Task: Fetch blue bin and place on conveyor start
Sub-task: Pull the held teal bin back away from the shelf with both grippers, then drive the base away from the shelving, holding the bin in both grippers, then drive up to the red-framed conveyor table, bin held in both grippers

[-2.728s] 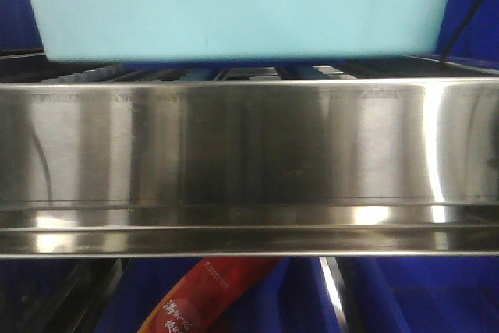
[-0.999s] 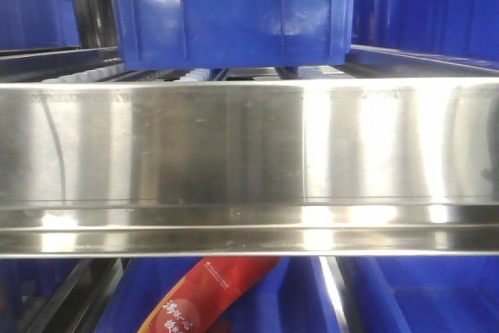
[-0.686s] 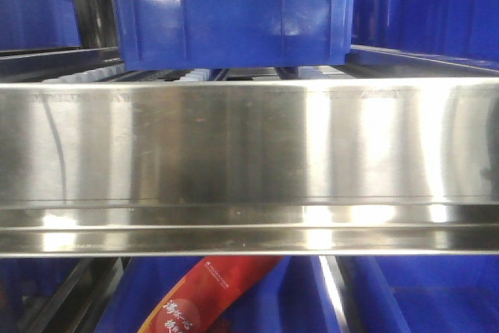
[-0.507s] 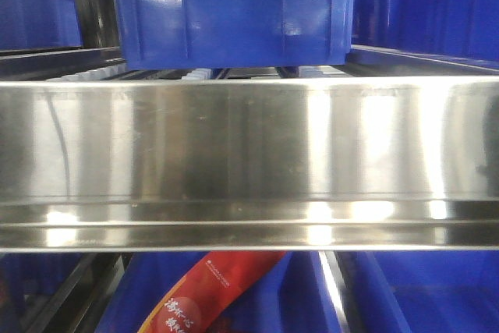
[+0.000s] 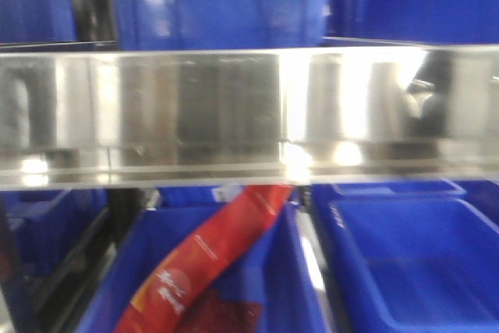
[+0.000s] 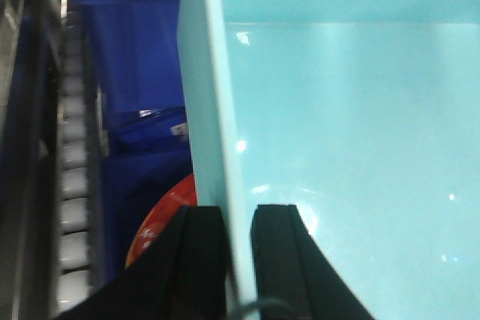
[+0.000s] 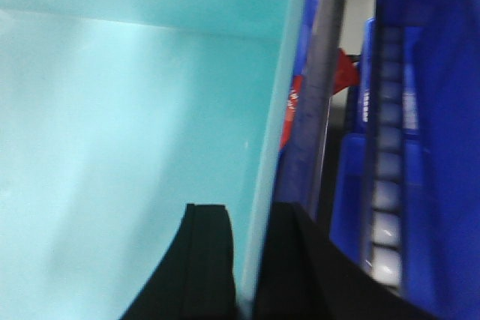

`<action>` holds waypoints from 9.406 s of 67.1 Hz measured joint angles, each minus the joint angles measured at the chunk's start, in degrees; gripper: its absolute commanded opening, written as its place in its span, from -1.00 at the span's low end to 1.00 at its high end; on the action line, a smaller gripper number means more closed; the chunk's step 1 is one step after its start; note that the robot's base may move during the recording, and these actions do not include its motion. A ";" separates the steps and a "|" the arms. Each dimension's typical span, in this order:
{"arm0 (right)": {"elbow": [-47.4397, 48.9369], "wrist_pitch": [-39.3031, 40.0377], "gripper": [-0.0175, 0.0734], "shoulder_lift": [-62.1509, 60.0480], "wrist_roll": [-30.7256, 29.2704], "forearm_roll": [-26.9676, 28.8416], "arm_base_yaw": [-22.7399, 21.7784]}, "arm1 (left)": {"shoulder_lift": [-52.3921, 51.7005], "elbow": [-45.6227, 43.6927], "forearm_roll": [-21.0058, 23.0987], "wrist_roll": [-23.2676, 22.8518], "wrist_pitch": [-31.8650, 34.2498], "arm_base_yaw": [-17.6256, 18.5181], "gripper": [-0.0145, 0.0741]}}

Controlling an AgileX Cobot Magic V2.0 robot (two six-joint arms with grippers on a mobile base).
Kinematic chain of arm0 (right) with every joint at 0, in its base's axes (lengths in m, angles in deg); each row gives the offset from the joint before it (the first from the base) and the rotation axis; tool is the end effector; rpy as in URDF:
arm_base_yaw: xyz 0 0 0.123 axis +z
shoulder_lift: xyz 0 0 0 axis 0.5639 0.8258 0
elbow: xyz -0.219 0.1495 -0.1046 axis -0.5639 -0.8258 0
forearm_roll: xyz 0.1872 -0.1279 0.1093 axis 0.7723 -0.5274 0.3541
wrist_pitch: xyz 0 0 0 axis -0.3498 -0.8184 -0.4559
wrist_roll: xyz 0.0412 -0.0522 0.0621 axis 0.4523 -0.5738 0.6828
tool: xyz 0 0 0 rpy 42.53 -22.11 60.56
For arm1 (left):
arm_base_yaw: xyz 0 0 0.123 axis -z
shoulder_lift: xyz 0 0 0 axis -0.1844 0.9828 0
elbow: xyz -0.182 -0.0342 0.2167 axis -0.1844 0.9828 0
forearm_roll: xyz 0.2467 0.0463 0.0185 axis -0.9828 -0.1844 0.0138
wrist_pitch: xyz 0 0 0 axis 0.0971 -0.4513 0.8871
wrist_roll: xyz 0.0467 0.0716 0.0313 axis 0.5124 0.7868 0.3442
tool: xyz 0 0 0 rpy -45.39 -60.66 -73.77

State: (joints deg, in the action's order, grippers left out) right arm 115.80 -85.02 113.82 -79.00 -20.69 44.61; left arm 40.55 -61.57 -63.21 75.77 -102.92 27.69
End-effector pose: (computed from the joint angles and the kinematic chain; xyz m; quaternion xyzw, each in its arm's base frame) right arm 0.3008 0.0661 0.4726 -0.0475 0.8859 0.1274 0.4435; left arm 0.2912 -0.0885 0.4660 0.0431 0.8768 -0.1125 0.4656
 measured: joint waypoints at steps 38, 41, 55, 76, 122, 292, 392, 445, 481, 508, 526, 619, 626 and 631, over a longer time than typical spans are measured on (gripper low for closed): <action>0.00 3.36 -0.95 0.12 -0.12 -0.73 0.00 | 0.44 0.00 -0.44 0.34 4.59 0.00 -0.92; 0.00 3.47 -0.95 0.12 -0.22 -0.73 0.00 | 0.44 0.00 -0.44 0.34 4.76 0.00 -0.92; 0.00 3.47 -0.95 0.12 -0.22 -0.73 0.00 | 0.44 0.00 -0.44 0.34 4.87 0.00 -0.92; 0.00 3.47 -0.95 0.12 -0.33 -0.73 0.00 | 0.44 0.00 -0.44 0.37 4.87 0.00 -0.92; 0.00 3.47 -0.95 0.12 -0.33 -0.73 0.00 | 0.44 0.00 -0.56 0.37 4.97 0.00 -0.92; 0.00 3.56 -0.95 0.12 -0.33 -0.73 0.00 | 0.44 0.00 -0.88 0.37 5.08 0.00 -0.92; 0.00 9.02 -0.95 0.34 -0.33 -0.84 0.00 | 0.44 0.00 -1.57 0.37 7.17 0.00 -0.92; 0.00 9.15 -0.95 0.34 -0.43 -0.84 0.00 | 0.48 0.00 -1.57 0.37 7.31 0.00 -0.92; 0.00 9.37 -0.95 0.34 -0.43 -0.95 0.00 | 0.48 0.00 -1.57 0.37 7.31 0.00 -0.92; 0.00 9.37 -0.95 0.34 -0.43 -0.95 -0.10 | 0.48 0.00 -1.45 0.37 7.31 0.00 -0.92; 0.00 9.47 -0.95 0.34 -0.43 -0.95 -0.10 | 0.48 0.00 -1.45 0.37 7.31 0.00 -0.92; 0.00 9.47 -0.95 0.34 -0.43 -0.95 -0.10 | 0.48 0.00 -1.55 0.37 7.31 0.00 -0.92; 0.00 9.47 -0.95 0.34 -0.43 -0.95 -0.10 | 0.48 0.00 -1.55 0.37 7.31 0.00 -0.92; 0.00 9.47 -0.95 0.34 -0.43 -0.95 -0.10 | 0.48 0.00 -1.55 0.37 7.31 0.00 -0.92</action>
State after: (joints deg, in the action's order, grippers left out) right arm 115.80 -75.54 114.16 -79.43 -21.64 44.51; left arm 41.03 -61.57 -64.76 76.14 -95.61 27.69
